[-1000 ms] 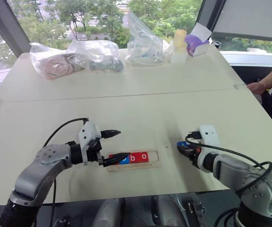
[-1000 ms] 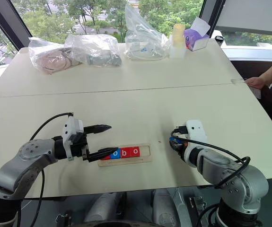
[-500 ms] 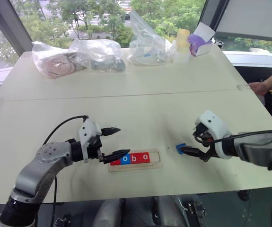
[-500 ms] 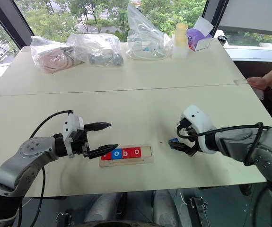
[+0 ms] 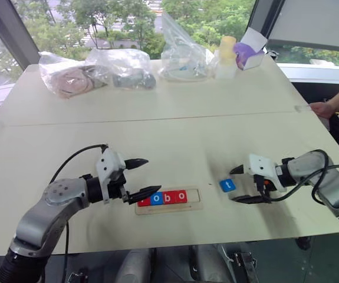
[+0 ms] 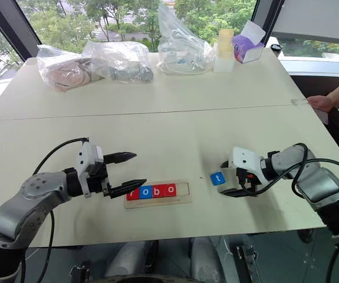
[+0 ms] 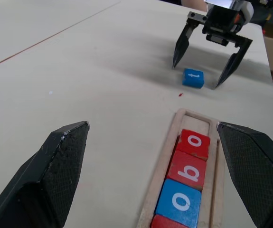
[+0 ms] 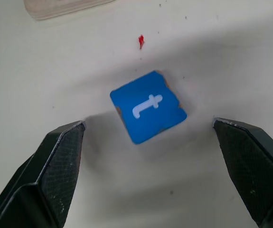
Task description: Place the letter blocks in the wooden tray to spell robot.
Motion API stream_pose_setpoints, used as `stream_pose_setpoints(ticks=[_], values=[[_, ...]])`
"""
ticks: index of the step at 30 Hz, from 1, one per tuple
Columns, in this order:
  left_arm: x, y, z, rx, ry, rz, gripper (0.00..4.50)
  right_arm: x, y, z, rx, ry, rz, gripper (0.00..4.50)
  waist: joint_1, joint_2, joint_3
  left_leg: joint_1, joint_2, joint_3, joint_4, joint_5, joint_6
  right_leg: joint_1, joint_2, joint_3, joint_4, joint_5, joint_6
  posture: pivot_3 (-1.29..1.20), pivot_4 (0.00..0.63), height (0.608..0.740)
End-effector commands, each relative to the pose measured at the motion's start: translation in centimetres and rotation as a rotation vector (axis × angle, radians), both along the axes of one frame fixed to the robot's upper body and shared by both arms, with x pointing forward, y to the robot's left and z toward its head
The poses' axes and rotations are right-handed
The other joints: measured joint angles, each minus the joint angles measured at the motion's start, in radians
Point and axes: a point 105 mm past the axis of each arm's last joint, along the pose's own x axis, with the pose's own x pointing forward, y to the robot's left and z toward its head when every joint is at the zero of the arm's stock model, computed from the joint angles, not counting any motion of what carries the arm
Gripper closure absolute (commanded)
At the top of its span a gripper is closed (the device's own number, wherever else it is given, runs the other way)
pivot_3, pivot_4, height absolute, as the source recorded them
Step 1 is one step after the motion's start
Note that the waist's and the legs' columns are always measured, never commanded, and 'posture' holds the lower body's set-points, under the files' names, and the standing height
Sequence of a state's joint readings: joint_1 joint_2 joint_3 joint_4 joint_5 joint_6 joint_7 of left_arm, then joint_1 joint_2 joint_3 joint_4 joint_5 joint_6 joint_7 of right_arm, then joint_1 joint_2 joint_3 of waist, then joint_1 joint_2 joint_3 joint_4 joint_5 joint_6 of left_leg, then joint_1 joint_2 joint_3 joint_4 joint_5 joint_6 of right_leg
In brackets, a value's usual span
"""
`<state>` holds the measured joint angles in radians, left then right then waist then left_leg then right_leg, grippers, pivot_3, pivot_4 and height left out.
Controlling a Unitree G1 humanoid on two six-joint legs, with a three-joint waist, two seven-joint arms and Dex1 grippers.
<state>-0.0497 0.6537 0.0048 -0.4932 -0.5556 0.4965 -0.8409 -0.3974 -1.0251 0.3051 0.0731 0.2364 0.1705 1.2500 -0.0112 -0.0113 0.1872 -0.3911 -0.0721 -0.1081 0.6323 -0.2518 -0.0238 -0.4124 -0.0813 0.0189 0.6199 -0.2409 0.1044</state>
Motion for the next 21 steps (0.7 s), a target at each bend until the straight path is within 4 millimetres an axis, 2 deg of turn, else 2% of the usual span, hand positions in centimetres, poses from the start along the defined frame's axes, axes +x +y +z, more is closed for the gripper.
stream_pose_setpoints(ticks=[1, 5, 6, 8, 9, 12, 15, 21], values=[[-0.2, 0.0, 1.2, 0.000, -0.050, -0.002, 0.00, 0.5, 0.2, -0.1, -0.009, -0.027, 0.042, 0.07, 0.000, 0.000, 0.000, 0.000, 0.000, 0.000, 0.000, 0.000, 0.000, 0.000, 0.000, 0.000, 0.000, 0.000, 0.000, 0.00, 0.150, 0.740], [-0.2, 0.1, 1.3, 0.000, -0.051, 0.002, 0.00, 0.6, 0.7, 0.0, 0.009, -0.031, 0.069, 0.07, -0.001, 0.000, 0.000, 0.001, 0.000, 0.000, 0.000, 0.000, 0.000, 0.001, 0.000, 0.000, 0.000, 0.000, -0.002, 0.00, 0.150, 0.740], [-0.2, 0.1, 1.2, 0.000, -0.051, 0.002, 0.00, 0.6, 0.9, 0.0, 0.013, -0.033, 0.073, 0.59, -0.001, 0.000, 0.000, 0.001, 0.000, 0.000, 0.000, 0.000, 0.000, 0.001, 0.000, 0.000, 0.001, 0.000, -0.001, 0.00, 0.150, 0.740], [-0.3, 0.0, 1.1, -0.001, -0.051, 0.004, 0.00, 0.6, 1.2, 0.0, 0.022, -0.040, 0.081, 1.31, -0.001, 0.000, 0.000, 0.001, 0.000, 0.000, 0.000, 0.000, 0.000, 0.001, 0.000, 0.000, 0.000, 0.000, -0.001, 0.00, 0.150, 0.740], [-0.3, 0.0, 1.1, -0.001, -0.050, 0.006, 0.00, 0.6, 1.3, -0.1, 0.024, -0.041, 0.083, 1.96, -0.001, 0.000, 0.000, 0.001, 0.000, 0.000, 0.000, 0.000, 0.000, 0.001, 0.000, 0.000, 0.000, 0.000, -0.001, 0.00, 0.150, 0.740], [-0.3, 0.0, 1.1, -0.002, -0.050, 0.008, 0.00, 0.6, 1.7, 0.1, 0.040, -0.045, 0.086, 3.37, 0.000, 0.000, 0.000, 0.001, 0.000, -0.001, 0.000, 0.000, 0.000, 0.001, 0.000, 0.000, 0.001, 0.001, -0.001, 0.00, 0.150, 0.740], [-0.4, 0.1, 1.0, -0.001, -0.048, 0.011, 0.00, 0.6, 2.2, 0.3, 0.053, -0.052, 0.079, 3.36, 0.000, 0.000, 0.000, 0.001, 0.000, -0.001, 0.000, 0.000, 0.000, 0.001, 0.000, 0.000, 0.001, 0.001, -0.001, 0.00, 0.150, 0.740], [-0.7, 0.2, 0.8, -0.001, -0.037, 0.008, 0.00, -1.2, 6.2, 2.2, 0.143, -0.016, 0.147, 3.36, 0.001, 0.000, 0.000, 0.001, 0.000, -0.001, 0.000, 0.000, -0.001, 0.000, -0.001, 0.000, 0.001, 0.001, -0.001, 0.00, 0.150, 0.740]])
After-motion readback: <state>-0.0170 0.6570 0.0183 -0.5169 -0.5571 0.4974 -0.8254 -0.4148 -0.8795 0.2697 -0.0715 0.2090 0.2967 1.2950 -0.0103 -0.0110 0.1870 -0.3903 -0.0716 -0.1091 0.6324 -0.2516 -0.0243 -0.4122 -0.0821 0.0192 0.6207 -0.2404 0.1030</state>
